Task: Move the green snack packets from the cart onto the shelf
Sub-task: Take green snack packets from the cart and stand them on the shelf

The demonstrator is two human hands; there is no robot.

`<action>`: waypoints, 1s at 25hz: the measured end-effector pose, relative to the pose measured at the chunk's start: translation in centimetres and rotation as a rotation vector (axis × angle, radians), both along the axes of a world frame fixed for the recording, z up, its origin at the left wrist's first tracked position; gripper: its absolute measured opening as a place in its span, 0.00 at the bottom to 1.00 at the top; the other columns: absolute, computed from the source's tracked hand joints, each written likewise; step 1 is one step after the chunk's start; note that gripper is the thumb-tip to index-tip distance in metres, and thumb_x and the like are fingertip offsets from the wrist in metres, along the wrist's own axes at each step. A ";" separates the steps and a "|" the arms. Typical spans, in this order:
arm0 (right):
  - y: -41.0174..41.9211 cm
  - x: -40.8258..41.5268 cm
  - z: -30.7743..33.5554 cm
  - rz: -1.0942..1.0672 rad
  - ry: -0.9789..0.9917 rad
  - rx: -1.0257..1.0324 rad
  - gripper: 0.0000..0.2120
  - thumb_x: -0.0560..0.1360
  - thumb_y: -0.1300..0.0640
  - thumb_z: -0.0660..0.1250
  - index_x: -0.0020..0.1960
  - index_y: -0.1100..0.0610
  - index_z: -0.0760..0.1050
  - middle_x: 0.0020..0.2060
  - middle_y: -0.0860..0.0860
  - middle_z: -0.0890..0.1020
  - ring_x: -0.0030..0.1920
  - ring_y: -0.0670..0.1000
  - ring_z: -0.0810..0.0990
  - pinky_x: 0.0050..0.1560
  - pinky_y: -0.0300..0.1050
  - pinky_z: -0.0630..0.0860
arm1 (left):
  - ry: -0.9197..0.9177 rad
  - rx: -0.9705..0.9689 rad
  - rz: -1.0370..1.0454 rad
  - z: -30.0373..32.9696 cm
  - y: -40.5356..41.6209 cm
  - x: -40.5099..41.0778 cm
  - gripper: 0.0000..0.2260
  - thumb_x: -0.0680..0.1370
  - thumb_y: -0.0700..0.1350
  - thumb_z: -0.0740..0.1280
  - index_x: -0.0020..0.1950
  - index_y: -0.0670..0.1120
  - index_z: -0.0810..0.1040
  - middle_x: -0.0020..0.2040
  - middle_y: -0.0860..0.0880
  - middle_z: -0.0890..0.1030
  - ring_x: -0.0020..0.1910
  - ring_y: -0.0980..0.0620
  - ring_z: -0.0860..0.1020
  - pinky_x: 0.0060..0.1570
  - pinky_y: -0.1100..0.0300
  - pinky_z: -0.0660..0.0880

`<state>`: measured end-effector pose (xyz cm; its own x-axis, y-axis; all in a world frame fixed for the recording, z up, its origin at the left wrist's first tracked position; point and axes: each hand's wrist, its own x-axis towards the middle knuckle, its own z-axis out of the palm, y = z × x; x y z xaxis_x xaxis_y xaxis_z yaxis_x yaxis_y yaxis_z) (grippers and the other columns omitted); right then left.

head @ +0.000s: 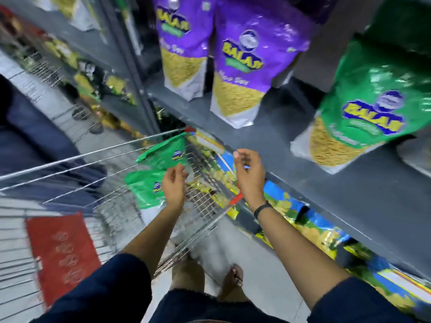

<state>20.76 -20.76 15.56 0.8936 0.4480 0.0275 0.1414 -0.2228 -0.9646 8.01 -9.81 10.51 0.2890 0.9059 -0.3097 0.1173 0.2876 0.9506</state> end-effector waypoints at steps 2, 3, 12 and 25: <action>4.1 -2.2 -2.6 0.221 0.119 -0.181 0.08 0.74 0.59 0.66 0.52 0.60 0.76 0.45 0.56 0.80 0.44 0.50 0.77 0.38 0.29 0.69 | 0.155 -0.098 0.145 -3.7 2.8 -6.3 0.10 0.76 0.49 0.63 0.40 0.43 0.74 0.38 0.39 0.79 0.38 0.59 0.82 0.42 0.55 0.74; 6.2 -3.3 -4.4 0.346 0.210 -0.300 0.09 0.74 0.60 0.66 0.53 0.62 0.75 0.47 0.58 0.81 0.46 0.52 0.77 0.39 0.32 0.70 | 0.263 -0.141 0.186 -5.7 4.3 -9.1 0.14 0.74 0.52 0.64 0.45 0.41 0.75 0.44 0.35 0.81 0.46 0.48 0.82 0.47 0.51 0.73; 15.2 -10.6 -20.1 0.728 0.588 -0.696 0.29 0.67 0.74 0.69 0.66 0.70 0.63 0.60 0.57 0.73 0.49 0.42 0.75 0.56 0.35 0.75 | 0.497 -0.577 -0.537 -17.7 12.6 -16.9 0.43 0.57 0.54 0.76 0.69 0.46 0.64 0.60 0.50 0.70 0.57 0.57 0.70 0.46 0.70 0.72; 12.0 -13.7 -14.3 0.738 0.351 -0.563 0.40 0.58 0.60 0.80 0.65 0.61 0.64 0.63 0.59 0.75 0.64 0.57 0.72 0.65 0.53 0.71 | 0.293 -0.218 -0.406 -9.1 7.8 -18.2 0.37 0.61 0.34 0.77 0.64 0.43 0.64 0.55 0.48 0.77 0.52 0.52 0.76 0.44 0.72 0.77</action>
<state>7.05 -8.73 1.28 0.3020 0.7615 -0.5735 0.1555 -0.6329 -0.7585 -10.19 -1.98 1.37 0.4758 0.6450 -0.5979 0.5111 0.3505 0.7848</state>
